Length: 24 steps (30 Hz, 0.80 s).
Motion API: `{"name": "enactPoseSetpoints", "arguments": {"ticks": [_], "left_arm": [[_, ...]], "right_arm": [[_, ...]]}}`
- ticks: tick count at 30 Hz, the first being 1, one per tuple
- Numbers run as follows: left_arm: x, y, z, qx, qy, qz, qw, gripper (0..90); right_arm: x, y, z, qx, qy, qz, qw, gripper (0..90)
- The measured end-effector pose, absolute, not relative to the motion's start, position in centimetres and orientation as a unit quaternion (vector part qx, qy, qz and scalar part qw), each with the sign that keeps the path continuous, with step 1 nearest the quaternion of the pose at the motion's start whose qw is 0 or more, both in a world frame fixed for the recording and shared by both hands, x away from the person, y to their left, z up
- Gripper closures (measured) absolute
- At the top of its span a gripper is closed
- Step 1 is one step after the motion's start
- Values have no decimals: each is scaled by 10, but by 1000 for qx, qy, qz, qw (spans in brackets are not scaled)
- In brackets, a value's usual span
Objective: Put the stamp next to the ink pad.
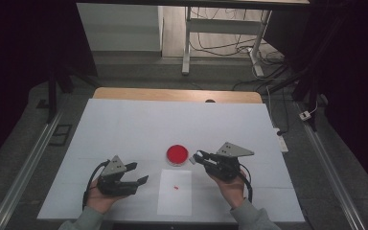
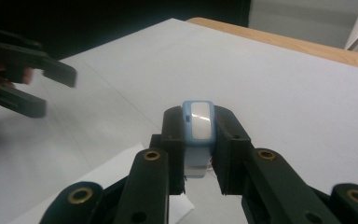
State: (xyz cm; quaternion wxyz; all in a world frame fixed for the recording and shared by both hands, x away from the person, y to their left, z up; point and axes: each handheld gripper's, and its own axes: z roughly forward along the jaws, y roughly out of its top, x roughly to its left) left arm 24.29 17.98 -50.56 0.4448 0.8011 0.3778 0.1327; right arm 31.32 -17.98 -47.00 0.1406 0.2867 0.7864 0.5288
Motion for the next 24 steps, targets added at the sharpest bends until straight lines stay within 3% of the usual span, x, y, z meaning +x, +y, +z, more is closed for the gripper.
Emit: {"name": "enactPoseSetpoints", "arguments": {"ticks": [24], "left_arm": [[228, 224, -518, 795, 417, 137, 419, 331]], "right_arm": [[353, -172, -493, 303, 829, 439, 169, 749]]}}
